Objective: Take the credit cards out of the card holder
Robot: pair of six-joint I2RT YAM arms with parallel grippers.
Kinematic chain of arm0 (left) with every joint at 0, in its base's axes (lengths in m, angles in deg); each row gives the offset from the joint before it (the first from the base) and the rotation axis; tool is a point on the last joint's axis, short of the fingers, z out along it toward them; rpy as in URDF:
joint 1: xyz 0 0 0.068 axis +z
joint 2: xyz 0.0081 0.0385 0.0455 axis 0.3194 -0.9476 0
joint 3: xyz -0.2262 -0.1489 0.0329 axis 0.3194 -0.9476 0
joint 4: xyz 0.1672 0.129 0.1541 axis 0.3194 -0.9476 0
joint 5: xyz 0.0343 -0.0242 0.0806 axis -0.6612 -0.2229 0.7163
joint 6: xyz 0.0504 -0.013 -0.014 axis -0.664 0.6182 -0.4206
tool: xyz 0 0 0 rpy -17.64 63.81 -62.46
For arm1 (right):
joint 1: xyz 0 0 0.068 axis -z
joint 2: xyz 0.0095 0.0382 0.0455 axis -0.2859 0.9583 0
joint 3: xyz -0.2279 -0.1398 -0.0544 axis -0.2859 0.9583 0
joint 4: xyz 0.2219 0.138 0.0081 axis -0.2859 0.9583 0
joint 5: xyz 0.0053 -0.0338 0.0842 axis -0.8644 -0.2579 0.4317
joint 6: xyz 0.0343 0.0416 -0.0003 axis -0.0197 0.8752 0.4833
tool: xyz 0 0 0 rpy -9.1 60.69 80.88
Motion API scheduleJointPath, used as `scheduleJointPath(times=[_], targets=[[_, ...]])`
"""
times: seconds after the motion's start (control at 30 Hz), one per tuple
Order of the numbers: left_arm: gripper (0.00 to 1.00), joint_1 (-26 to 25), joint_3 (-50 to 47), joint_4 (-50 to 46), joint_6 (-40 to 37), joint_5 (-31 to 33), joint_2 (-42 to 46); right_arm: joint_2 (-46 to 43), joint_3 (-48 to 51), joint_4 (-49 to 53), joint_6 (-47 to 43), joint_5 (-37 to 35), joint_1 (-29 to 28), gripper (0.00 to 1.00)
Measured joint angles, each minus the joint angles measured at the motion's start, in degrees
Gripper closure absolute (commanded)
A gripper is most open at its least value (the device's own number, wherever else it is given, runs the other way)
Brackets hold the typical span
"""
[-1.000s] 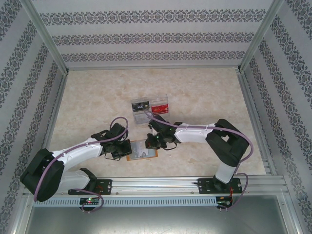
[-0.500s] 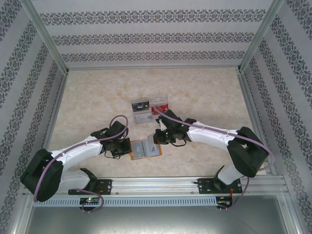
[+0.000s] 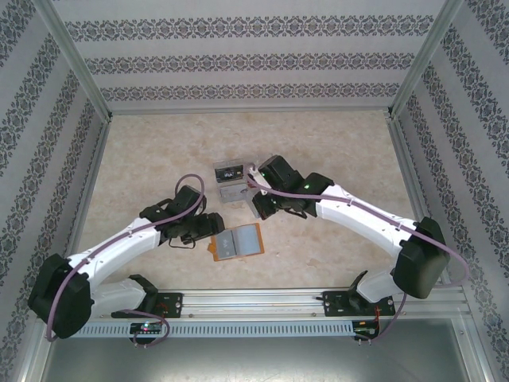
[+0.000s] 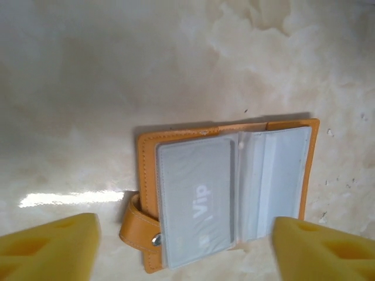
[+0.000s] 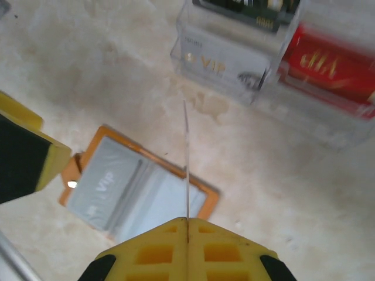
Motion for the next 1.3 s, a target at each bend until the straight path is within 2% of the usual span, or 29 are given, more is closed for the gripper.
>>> scheduleJointPath(times=[0.03, 0.07, 0.37, 0.53, 0.77, 1.3], targets=[[0.03, 0.26, 0.15, -0.52, -0.09, 0.44, 0.74, 0.46, -1.33, 0.46, -3.10, -1.29, -0.46, 1.00], [0.00, 0.57, 0.26, -1.16, -0.28, 0.98, 1.62, 1.09, -2.60, 0.70, -5.86, -2.40, -1.03, 1.00], [0.00, 2.12, 0.59, -7.74, -0.24, 7.52, 8.46, 14.01, -13.18, 2.91, -28.87, -12.92, -4.48, 1.00], [0.00, 3.19, 0.90, -11.37, -0.20, 11.08, 11.63, 19.45, -16.06, 3.43, -37.70, -16.39, -4.48, 1.00], [0.00, 4.33, 0.90, -14.80, -0.17, 14.47, 15.02, 25.09, -21.11, 3.43, -45.16, -18.12, -5.07, 1.00], [0.00, 6.88, 1.14, -15.80, -0.48, 14.88, 15.69, 32.65, -24.13, 1.14, -52.87, -19.98, -6.25, 1.00]])
